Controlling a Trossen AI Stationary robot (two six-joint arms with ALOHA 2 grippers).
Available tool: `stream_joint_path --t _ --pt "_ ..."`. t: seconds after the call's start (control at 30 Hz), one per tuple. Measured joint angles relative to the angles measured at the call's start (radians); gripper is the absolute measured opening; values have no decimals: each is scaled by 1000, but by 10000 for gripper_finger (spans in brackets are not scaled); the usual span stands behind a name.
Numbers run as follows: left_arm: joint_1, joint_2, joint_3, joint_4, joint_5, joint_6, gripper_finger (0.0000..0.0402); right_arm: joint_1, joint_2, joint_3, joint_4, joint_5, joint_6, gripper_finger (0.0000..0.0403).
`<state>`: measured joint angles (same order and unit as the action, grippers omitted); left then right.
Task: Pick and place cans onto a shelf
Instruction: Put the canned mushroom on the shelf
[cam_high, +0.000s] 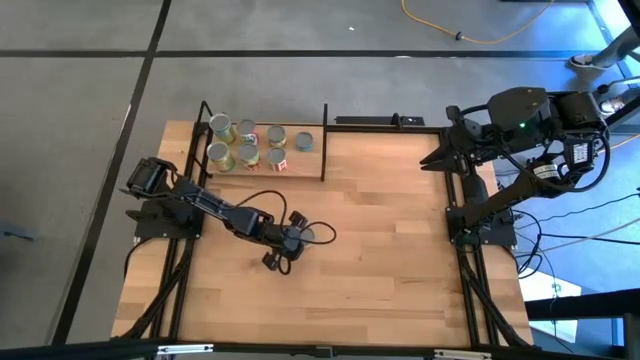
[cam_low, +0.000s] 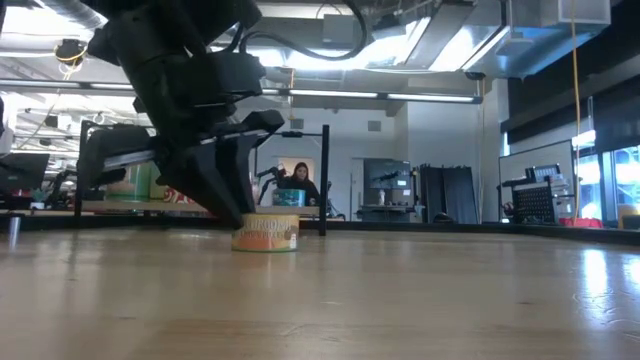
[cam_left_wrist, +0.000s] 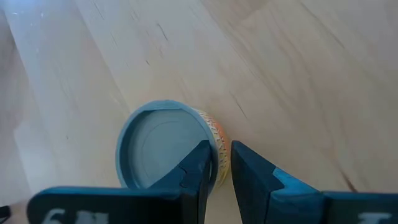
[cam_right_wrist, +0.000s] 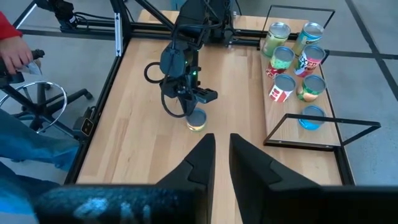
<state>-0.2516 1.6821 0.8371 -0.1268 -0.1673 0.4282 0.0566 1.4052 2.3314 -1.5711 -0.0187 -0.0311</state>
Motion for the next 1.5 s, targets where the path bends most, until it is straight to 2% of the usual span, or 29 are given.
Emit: stream_joint_path --t 0.23,0.43,0.6,0.7,0.97,1.17,1.37,1.5 --pt "11 0 0 9 -8 -3 52 0 0 0 0 0 1 49" --pt "37 0 0 3 -14 -14 7 0 0 0 0 0 31 49" --pt "44 -1 7 -1 1 -144 4 0 0 0 0 0 34 49" --pt "44 -5 62 -82 7 -183 3 0 0 0 0 0 54 49" --pt "58 -7 338 -363 5 -190 2 0 0 0 0 0 54 49" --pt "143 -8 537 -602 -63 -344 1 0 0 0 0 0 53 49" --pt "272 -9 612 -694 -100 -536 1 0 0 0 0 0 49 49" --pt "346 -9 596 -684 -61 -534 1 0 0 0 0 0 49 49"
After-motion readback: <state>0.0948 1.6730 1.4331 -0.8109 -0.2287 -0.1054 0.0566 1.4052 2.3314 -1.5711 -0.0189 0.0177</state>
